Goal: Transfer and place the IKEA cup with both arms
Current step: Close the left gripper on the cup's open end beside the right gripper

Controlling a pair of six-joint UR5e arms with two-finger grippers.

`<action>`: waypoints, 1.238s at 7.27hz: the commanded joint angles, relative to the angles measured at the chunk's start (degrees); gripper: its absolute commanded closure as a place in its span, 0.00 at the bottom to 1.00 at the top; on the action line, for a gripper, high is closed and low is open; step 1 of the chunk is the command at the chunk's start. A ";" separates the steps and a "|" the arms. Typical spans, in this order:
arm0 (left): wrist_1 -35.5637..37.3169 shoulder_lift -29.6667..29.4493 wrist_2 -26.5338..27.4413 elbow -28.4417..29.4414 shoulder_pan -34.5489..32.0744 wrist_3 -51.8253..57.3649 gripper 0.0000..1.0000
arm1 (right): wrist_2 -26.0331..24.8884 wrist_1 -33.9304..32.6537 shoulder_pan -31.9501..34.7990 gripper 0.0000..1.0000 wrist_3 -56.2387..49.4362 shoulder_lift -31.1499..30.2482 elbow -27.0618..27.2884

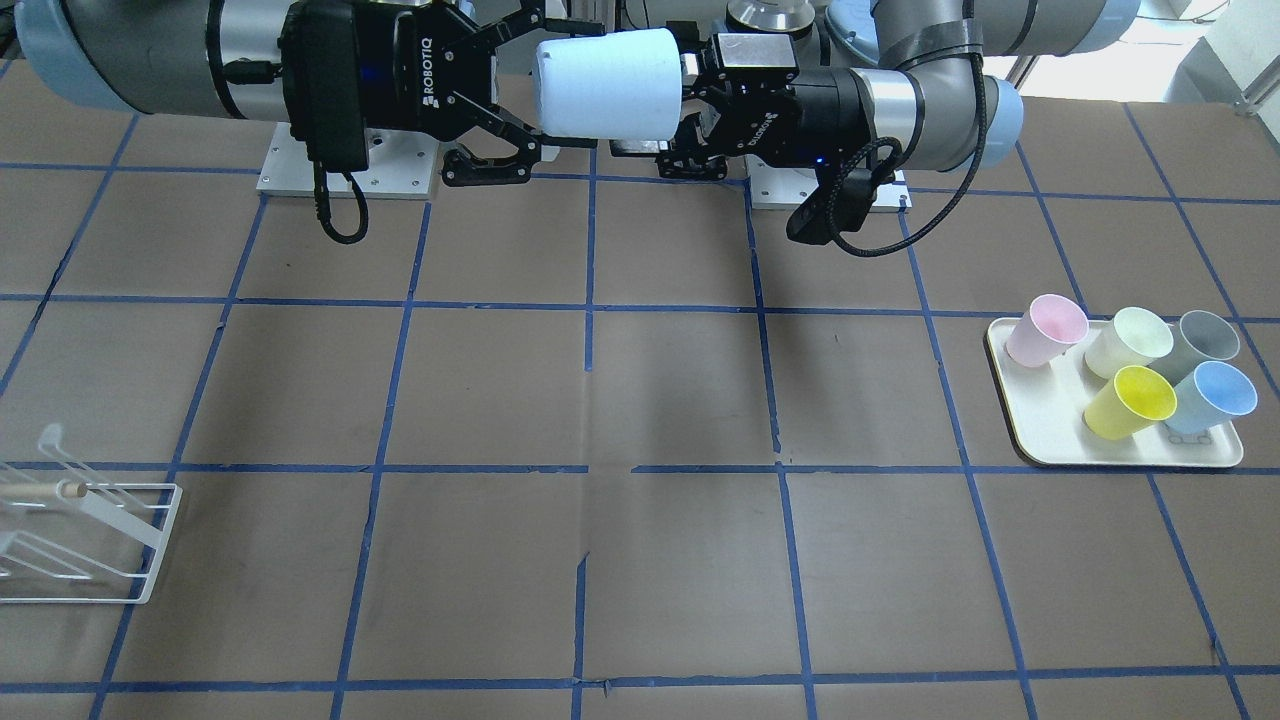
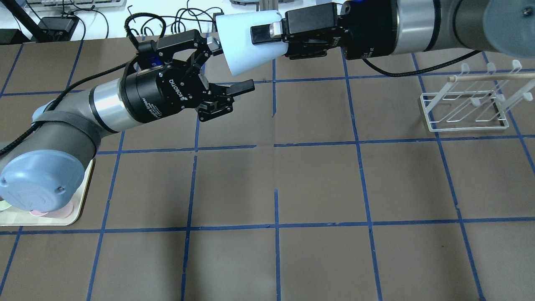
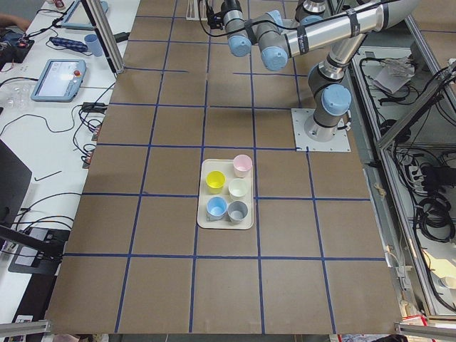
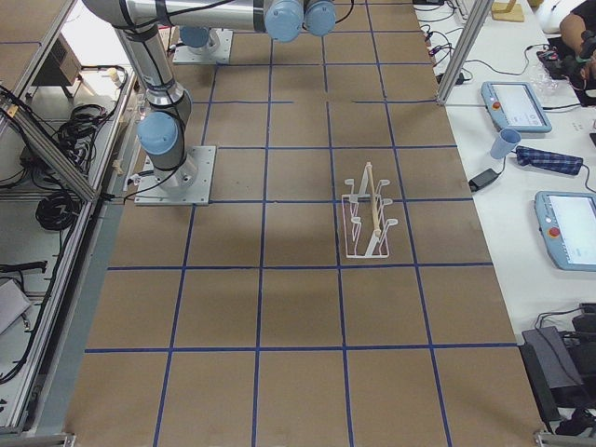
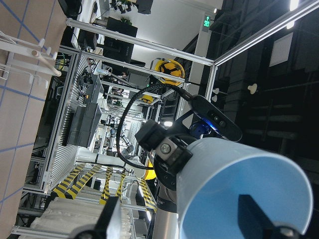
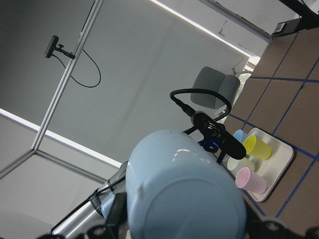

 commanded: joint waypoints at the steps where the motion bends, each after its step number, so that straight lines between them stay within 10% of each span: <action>1: 0.15 0.01 -0.50 0.06 -0.17 0.18 0.32 | 0.00 0.03 0.00 0.53 0.00 0.00 0.02; 6: 0.67 0.27 1.25 0.67 -0.18 0.00 0.51 | 0.00 0.21 0.00 0.42 0.00 0.17 0.02; 9: 0.67 0.36 5.30 2.34 -0.18 -0.35 0.66 | -0.08 0.47 0.00 0.03 0.26 0.17 0.03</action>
